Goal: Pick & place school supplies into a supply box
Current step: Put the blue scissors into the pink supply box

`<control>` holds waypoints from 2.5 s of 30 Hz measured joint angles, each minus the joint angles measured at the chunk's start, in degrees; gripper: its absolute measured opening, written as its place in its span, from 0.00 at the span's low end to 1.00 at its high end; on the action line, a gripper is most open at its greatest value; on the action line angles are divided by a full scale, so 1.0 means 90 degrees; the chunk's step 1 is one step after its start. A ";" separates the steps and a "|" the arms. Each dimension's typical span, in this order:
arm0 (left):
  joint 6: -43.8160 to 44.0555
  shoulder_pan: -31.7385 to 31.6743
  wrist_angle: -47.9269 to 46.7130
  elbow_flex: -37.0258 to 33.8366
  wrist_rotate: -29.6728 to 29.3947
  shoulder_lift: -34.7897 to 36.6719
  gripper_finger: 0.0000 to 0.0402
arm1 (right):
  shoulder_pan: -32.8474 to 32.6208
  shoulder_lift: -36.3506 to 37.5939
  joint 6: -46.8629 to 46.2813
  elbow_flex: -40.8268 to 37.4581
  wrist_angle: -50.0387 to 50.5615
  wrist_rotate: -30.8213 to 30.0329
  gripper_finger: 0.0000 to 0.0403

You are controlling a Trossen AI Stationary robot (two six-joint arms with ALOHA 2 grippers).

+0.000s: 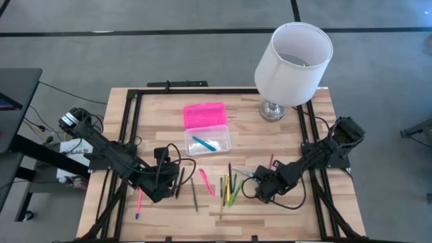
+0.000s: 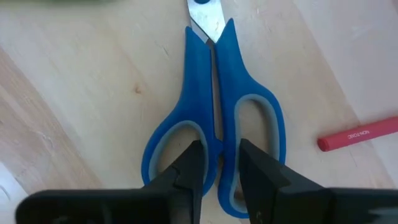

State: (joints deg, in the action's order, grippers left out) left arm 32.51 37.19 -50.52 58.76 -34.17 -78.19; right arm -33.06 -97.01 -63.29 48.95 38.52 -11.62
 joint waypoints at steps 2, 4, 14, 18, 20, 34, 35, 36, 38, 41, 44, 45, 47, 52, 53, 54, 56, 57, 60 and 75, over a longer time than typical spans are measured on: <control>0.0000 0.0000 0.0000 0.0000 0.0000 0.0000 0.49 | -0.0023 0.0000 -0.0014 -0.0002 0.0000 -0.0041 0.17; 0.0000 0.0000 0.0000 0.0000 -0.0019 0.0000 0.49 | -0.0041 -0.0002 -0.0023 -0.0005 0.0002 -0.0110 0.17; -0.0002 0.0003 -0.0020 0.0000 -0.0060 -0.0002 0.49 | -0.0104 -0.0049 0.0068 0.0256 0.0447 -0.0648 0.17; -0.0004 0.0005 -0.0022 0.0000 -0.0075 -0.0002 0.49 | -0.0126 -0.0032 0.0066 0.0460 0.0666 -0.0893 0.17; -0.0005 0.0005 -0.0022 0.0000 -0.0075 -0.0002 0.49 | -0.0133 -0.0032 0.0080 0.0512 0.0794 -0.0916 0.16; -0.0092 0.0003 -0.0061 -0.0002 -0.0371 -0.0005 0.49 | 0.0829 -0.0019 0.2222 0.1392 0.1067 -0.2524 0.16; -0.0092 0.0005 -0.0090 0.0000 -0.0399 -0.0005 0.49 | 0.1021 -0.0019 0.2629 0.1472 0.0895 -0.2557 0.16; -0.0090 0.0005 -0.0133 -0.0002 -0.0418 -0.0005 0.49 | 0.1216 -0.0018 0.3057 0.1540 0.0668 -0.2555 0.16; -0.0064 0.0002 -0.0199 -0.0002 -0.0425 -0.0005 0.49 | 0.1635 -0.0017 0.3871 0.1657 0.0143 -0.2510 0.16; -0.0035 0.0010 -0.0276 -0.0002 -0.0426 -0.0005 0.49 | 0.2271 -0.0017 0.4961 0.1785 -0.0633 -0.2096 0.16; 0.0007 0.0015 -0.0389 -0.0002 -0.0461 -0.0005 0.49 | 0.2838 -0.0040 0.5669 0.1873 -0.1168 -0.1596 0.16; 0.0017 0.0013 -0.0427 -0.0002 -0.0465 -0.0005 0.49 | 0.3013 -0.0065 0.5841 0.1900 -0.1291 -0.1423 0.16; 0.0033 0.0014 -0.0516 -0.0002 -0.0471 -0.0005 0.49 | 0.3324 -0.0101 0.6090 0.1914 -0.1406 -0.1073 0.16; 0.0055 0.0015 -0.0651 -0.0002 -0.0640 -0.0005 0.49 | 0.3863 -0.0390 0.6540 0.1923 -0.1853 -0.0347 0.16; 0.0068 0.0015 -0.0682 -0.0002 -0.0661 -0.0005 0.49 | 0.3914 -0.0452 0.6590 0.1923 -0.1974 -0.0300 0.16; 0.0070 0.0015 -0.0704 -0.0002 -0.0697 -0.0005 0.49 | 0.3962 -0.0503 0.6647 0.1923 -0.2052 -0.0234 0.16; 0.0068 0.0015 -0.0710 -0.0002 -0.0738 -0.0005 0.49 | 0.4048 -0.0601 0.6757 0.1923 -0.2124 -0.0074 0.16; 0.0068 0.0015 -0.0728 -0.0002 -0.0766 -0.0005 0.49 | 0.4082 -0.0665 0.6803 0.1923 -0.2240 0.0012 0.16; 0.0066 0.0013 -0.0796 -0.0002 -0.0866 -0.0005 0.49 | 0.4160 -0.0794 0.6890 0.1922 -0.2350 0.0250 0.16; 0.0097 0.0007 -0.0901 -0.0002 -0.0952 -0.0005 0.49 | 0.4221 -0.0814 0.6552 0.1936 -0.2542 0.0296 0.25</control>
State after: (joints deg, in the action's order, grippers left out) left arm 33.39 37.26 -58.63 58.74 -42.74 -78.24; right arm 4.92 -104.33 -4.32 66.37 15.64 -8.95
